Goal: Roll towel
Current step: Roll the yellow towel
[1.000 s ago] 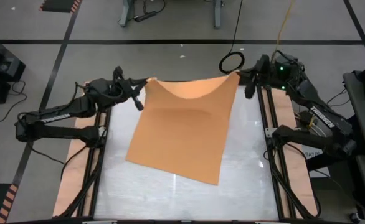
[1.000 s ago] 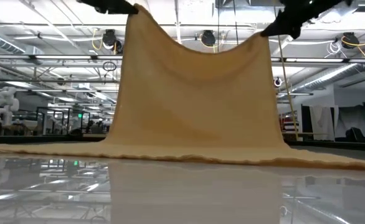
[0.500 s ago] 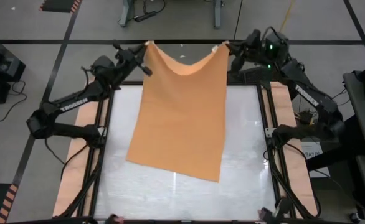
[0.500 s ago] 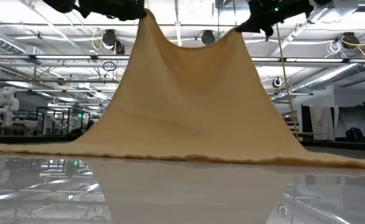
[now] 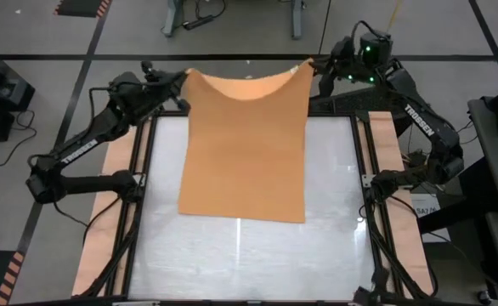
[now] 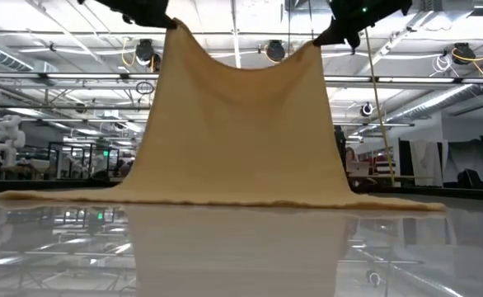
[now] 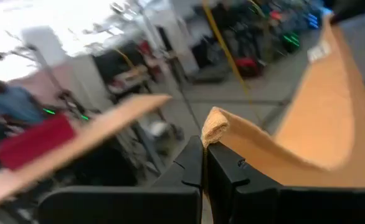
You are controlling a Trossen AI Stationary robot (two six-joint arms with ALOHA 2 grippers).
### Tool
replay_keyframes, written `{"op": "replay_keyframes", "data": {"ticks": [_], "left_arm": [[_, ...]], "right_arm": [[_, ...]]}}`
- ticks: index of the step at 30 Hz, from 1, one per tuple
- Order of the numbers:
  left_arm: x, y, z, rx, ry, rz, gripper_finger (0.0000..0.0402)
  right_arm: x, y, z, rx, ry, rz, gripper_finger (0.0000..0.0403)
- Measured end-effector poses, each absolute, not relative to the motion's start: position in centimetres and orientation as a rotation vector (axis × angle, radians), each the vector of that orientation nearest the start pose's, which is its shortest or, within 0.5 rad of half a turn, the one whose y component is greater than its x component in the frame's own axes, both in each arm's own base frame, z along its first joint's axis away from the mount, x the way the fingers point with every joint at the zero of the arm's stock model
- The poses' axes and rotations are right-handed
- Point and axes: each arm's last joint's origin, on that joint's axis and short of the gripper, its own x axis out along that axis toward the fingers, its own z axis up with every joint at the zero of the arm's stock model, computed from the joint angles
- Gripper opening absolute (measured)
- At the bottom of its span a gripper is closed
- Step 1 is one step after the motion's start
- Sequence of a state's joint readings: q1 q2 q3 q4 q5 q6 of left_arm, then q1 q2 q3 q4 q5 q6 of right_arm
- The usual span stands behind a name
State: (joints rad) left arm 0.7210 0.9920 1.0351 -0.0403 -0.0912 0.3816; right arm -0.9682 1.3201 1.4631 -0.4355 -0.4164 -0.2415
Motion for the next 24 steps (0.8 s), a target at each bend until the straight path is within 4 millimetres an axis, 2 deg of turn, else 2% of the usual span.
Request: {"op": "replay_keyframes", "data": {"ticks": [3, 9, 15, 18, 24], "left_arm": [[15.2, 13.4, 38.9, 0.286, 0.220, 0.731, 0.0008], [12.8, 10.9, 38.6, 0.143, 0.268, 0.603, 0.0008], [10.9, 8.8, 37.4, 0.040, 0.397, 0.490, 0.0008], [10.5, 8.2, 36.6, -0.038, 0.465, 0.435, 0.0008], [9.8, 6.8, 35.4, -0.122, 0.595, 0.362, 0.0008]], "right_arm": [[16.9, -21.4, 41.8, 0.026, 0.363, -0.432, 0.0000], [16.5, -17.9, 40.6, 0.132, 0.558, -0.307, 0.0000], [16.5, -14.3, 40.2, 0.200, 0.611, -0.211, 0.0000], [16.9, -12.6, 38.5, 0.255, 0.649, -0.163, 0.0000], [17.0, -9.1, 33.6, 0.332, 0.653, -0.087, 0.0000]]}}
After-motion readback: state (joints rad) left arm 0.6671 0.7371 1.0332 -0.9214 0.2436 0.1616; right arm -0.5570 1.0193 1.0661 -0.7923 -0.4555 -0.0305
